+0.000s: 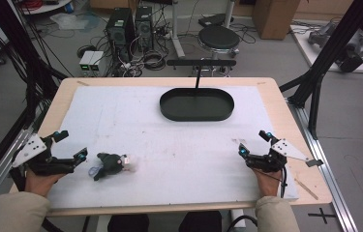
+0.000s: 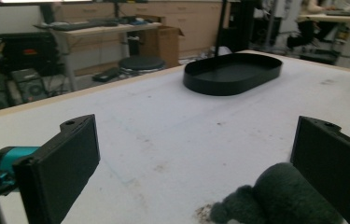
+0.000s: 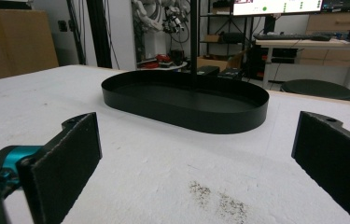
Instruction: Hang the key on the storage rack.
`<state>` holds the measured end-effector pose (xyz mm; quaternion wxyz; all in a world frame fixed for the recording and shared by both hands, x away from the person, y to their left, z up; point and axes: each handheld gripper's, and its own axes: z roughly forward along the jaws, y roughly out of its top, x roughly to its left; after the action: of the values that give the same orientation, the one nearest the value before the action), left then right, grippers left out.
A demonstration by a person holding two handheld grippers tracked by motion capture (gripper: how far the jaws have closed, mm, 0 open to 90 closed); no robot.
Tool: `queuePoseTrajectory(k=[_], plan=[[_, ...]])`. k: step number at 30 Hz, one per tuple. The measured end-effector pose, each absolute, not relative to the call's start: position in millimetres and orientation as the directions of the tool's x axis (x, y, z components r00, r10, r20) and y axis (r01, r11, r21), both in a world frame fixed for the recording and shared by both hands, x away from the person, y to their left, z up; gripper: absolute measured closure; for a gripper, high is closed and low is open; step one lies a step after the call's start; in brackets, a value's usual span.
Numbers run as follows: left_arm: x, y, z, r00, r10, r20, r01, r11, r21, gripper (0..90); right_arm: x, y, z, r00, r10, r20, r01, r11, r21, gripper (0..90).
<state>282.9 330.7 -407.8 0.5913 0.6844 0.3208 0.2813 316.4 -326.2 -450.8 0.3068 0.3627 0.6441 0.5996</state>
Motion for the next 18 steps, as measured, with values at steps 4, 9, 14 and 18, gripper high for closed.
queuePoseTrajectory(k=[4,9,14,18], plan=[[286.9,325.6,-390.0,0.703,0.707,0.076,0.084,-0.189,0.978,1.7,316.3,-326.0,-450.9,-0.548,0.836,0.038,0.098,0.018,0.995,0.6],[294.3,318.5,-375.0,0.772,0.630,0.091,0.097,-0.259,0.961,1.7,316.1,-325.6,-450.9,-0.548,0.836,0.028,0.093,0.028,0.995,0.6],[304.5,307.2,-364.5,0.831,0.544,0.118,0.115,-0.374,0.920,1.7,316.4,-326.0,-451.0,-0.545,0.838,0.028,0.091,0.026,0.996,0.6],[312.8,294.3,-358.7,0.875,0.464,0.138,0.117,-0.480,0.869,1.7,316.4,-326.1,-451.0,-0.547,0.837,0.029,0.091,0.024,0.996,0.6]])
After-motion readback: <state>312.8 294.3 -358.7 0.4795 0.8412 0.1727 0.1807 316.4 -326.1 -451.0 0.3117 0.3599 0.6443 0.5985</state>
